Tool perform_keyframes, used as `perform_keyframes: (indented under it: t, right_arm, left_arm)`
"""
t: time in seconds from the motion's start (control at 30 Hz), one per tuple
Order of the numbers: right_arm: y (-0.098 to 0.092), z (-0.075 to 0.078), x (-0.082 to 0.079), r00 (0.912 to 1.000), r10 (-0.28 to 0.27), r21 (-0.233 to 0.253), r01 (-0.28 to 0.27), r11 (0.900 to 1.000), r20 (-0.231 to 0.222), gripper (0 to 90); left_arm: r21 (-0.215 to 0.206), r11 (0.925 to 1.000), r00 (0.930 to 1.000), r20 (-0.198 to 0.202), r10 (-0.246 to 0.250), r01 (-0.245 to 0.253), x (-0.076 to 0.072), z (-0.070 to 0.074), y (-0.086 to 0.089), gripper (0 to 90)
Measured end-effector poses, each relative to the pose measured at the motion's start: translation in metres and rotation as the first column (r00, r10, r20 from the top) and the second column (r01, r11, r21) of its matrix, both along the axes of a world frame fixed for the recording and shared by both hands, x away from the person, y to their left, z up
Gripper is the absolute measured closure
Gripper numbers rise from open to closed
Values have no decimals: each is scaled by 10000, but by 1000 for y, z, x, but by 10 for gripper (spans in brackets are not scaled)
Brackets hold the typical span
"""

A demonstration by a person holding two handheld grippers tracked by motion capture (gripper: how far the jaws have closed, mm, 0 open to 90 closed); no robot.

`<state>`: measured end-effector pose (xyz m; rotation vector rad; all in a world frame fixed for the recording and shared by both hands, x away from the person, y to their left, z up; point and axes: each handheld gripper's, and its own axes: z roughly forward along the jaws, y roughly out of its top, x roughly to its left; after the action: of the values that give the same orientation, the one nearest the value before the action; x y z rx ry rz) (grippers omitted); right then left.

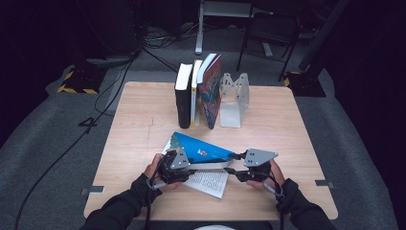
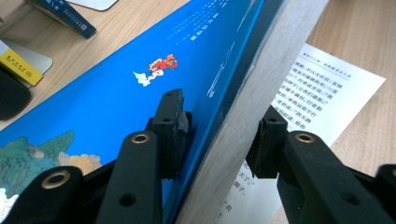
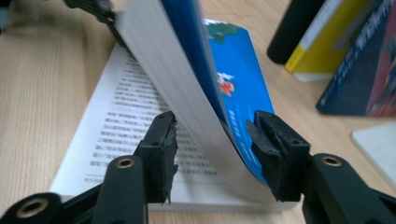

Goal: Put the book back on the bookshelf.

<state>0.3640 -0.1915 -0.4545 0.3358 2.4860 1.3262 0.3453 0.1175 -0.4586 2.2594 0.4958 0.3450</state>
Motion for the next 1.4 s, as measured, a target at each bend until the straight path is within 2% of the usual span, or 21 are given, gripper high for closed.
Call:
perform_keyframes:
  t: [0.07,0.13,0.23,0.3,0.4,0.47,0.63,0.7,0.73,0.8,0.83,0.93,1.0,1.03,1.1,1.13,1.17,1.2,1.3,1.37,1.4]
  right_arm:
    - [0,-4,4,9997,-70,-245,76,9997,248,469]
    - [3,-5,5,9997,85,-148,-82,9999,230,481]
    - [8,-11,4,9991,110,-492,-90,9988,398,587]
    - [6,-14,4,9995,-22,-298,31,9996,314,610]
    - [7,-9,-2,9979,-148,-614,187,9979,635,637]
    - [4,-5,-5,9977,-184,-660,227,9976,657,649]
    - [-8,8,-8,9982,-234,-368,254,9990,543,664]
    - [-17,15,-9,9980,-294,-279,310,9991,557,672]
    - [-20,18,-11,9976,-323,-280,341,9990,614,674]
    - [-27,25,-15,9966,-364,-348,391,9986,746,677]
    - [-30,28,-18,9960,-418,-368,448,9983,796,677]
    - [-35,33,-24,9936,-417,-581,480,9972,1054,679]
    - [-37,34,-24,9941,-489,-571,546,9969,973,679]
    - [-37,34,-24,9944,-507,-598,565,9966,931,679]
    - [-36,34,-24,9939,-555,-657,620,9959,953,677]
    - [-37,34,-23,9932,-601,-675,670,9955,1000,673]
    - [-37,34,-22,9932,-630,-659,696,9954,979,668]
    - [-38,34,-21,9930,-658,-643,723,9953,979,661]
    - [-37,34,-21,9915,-705,-694,783,9945,1091,639]
    - [-40,38,-18,9945,-790,-280,811,9963,687,593]
    - [-44,40,-17,9946,-793,23,793,9968,674,555]
  left_arm:
    - [-75,10000,9999,-97,-44,44,1,1,2,635]
    - [-108,9999,9999,-104,-91,90,2,1,3,635]
    - [-161,9997,9997,-150,-180,178,4,1,3,639]
    - [-43,9998,9998,10,-217,217,4,2,1,641]
    - [-48,9993,9992,76,-384,384,3,5,0,640]
    - [-65,9986,9985,118,-528,529,3,10,-4,635]
    - [-10,9994,9990,283,-345,345,1,24,-18,601]
    - [-308,9985,9989,99,-454,457,3,32,-26,594]
    - [-308,9981,9986,84,-531,533,4,34,-31,592]
    - [68,9989,9986,231,-467,465,2,36,-42,579]
    - [526,9975,9974,507,-505,479,-2,38,-52,551]
    - [453,9972,9964,571,-620,594,-5,40,-62,534]
    - [278,9986,9969,634,-472,455,-4,42,-67,556]
    - [313,9987,9974,600,-411,393,-4,42,-68,568]
    - [538,9976,9951,862,-475,429,-7,42,-72,608]
    - [538,9976,9951,862,-475,429,-7,42,-72,642]
    - [139,9982,9946,853,-587,577,-6,39,-69,657]
    - [139,9982,9946,853,-587,577,-6,39,-69,665]
    - [-502,9957,9954,607,-742,773,-3,35,-64,677]
    - [-779,9938,9957,544,-747,788,-2,33,-62,695]
    - [-939,9928,9964,475,-704,746,-1,32,-62,698]
